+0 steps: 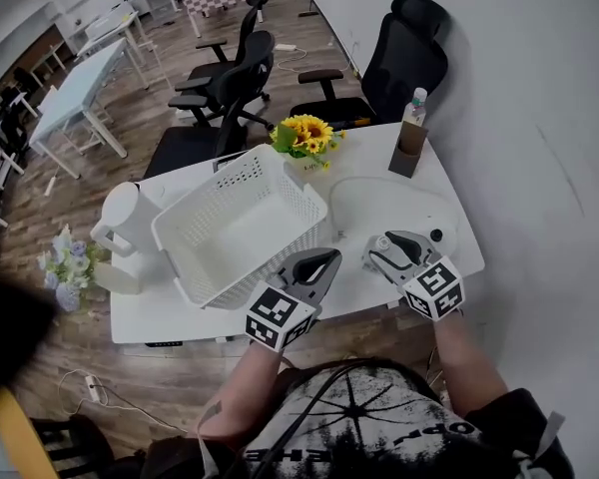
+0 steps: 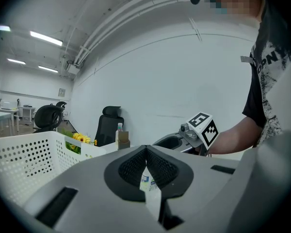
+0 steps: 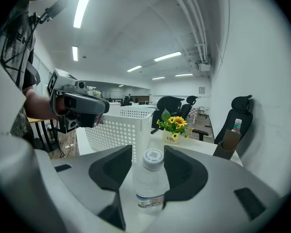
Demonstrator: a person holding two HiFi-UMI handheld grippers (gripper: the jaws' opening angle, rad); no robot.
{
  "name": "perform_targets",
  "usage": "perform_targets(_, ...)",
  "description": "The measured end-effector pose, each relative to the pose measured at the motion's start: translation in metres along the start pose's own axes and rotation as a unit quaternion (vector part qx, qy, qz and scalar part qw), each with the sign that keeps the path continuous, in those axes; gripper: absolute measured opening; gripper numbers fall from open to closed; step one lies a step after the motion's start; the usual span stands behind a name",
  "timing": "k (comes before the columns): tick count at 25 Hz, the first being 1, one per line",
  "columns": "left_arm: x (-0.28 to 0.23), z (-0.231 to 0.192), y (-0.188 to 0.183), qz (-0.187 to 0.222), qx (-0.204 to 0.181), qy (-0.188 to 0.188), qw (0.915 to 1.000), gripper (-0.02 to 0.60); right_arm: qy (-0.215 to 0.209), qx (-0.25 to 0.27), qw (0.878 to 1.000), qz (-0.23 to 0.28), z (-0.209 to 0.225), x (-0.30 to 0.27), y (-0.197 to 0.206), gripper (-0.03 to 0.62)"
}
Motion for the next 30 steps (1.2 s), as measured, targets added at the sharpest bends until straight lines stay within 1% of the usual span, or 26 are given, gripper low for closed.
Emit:
perform_targets(5,0.005,-0.003,-0.003,0.006,0.005,0.007,0.9999,0.011,0.009,-0.051,0.998,0.028,0.000,0.014,-0.006,0.213)
perform_targets(9,0.005,-0.010,-0.003,0.006,0.003,0.014,0.9999,0.010,0.034,-0.037,0.998,0.026,0.001,0.021,-0.011,0.213)
perform_targets(14,0.000,-0.009,-0.009,0.010,-0.003,0.032,0.9994,0.011,0.059,-0.023,0.997,0.038,-0.003,0.035,-0.024,0.213)
perform_targets(21,-0.007,0.001,-0.014,0.011,-0.011,0.060,0.9981,0.009,0.076,-0.007,0.995,0.062,-0.023,0.055,-0.040,0.209)
perform_targets(22,-0.008,0.003,-0.014,0.011,-0.012,0.065,0.9978,0.009,0.083,-0.001,0.994,0.065,-0.027,0.058,-0.040,0.185)
perform_targets(24,-0.009,0.006,-0.013,0.010,-0.015,0.072,0.9973,0.010,0.099,0.009,0.993,0.068,-0.033,0.063,-0.038,0.062)
perform_targets(27,-0.011,0.010,-0.011,0.008,-0.017,0.079,0.9967,0.010,0.103,0.008,0.993,0.062,-0.039,0.068,-0.032,0.031)
perform_targets(30,-0.014,0.013,-0.010,0.006,-0.018,0.084,0.9963,0.010,0.102,0.005,0.993,0.051,-0.042,0.070,-0.029,0.022)
Point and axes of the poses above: the fingertips, and each gripper's own axes: x backward along the fingers, z to its right, y out of its underside, the point moved 7 cm from there along x, backward along the fingers, and after that the axes turned 6 degrees about -y, right-handed, at the moved point
